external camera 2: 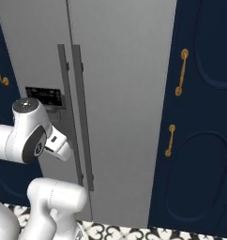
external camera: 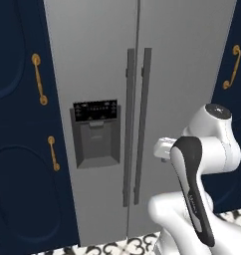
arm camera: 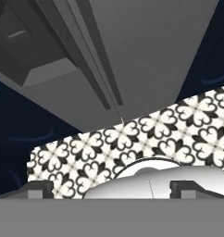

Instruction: Grab a lemon wedge from the fridge and one ice cube from the ice bowl, and put them in the glass of lemonade.

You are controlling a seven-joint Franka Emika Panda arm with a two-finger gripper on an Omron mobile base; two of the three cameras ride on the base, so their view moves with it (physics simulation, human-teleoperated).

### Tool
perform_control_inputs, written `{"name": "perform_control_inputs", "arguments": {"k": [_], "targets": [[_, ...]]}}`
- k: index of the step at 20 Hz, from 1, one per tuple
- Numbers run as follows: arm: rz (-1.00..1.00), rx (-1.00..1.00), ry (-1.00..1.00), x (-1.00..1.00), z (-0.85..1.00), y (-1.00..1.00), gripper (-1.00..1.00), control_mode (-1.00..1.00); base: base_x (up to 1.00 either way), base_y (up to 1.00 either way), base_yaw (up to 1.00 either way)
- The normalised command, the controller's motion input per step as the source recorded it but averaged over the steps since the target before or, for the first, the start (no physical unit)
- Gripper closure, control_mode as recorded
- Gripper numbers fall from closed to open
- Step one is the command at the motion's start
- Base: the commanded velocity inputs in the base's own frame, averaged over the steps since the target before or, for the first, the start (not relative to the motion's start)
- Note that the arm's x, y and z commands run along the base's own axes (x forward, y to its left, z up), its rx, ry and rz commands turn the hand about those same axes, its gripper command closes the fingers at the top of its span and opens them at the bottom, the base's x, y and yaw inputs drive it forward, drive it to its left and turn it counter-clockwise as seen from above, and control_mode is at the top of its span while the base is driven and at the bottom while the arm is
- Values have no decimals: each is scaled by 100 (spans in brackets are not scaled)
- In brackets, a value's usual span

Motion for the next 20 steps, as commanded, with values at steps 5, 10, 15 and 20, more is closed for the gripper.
{"name": "perform_control_inputs", "arguments": {"k": [5, 10, 15, 20], "targets": [[0, 0, 0, 0, 0, 0, -100, 100, -44, 0, -8], [0, 0, 0, 0, 0, 0, -100, 100, -29, 3, 0], [0, 0, 0, 0, 0, 0, -100, 100, -27, 0, 1], [0, 0, 0, 0, 0, 0, -100, 100, 0, -5, 0]]}}
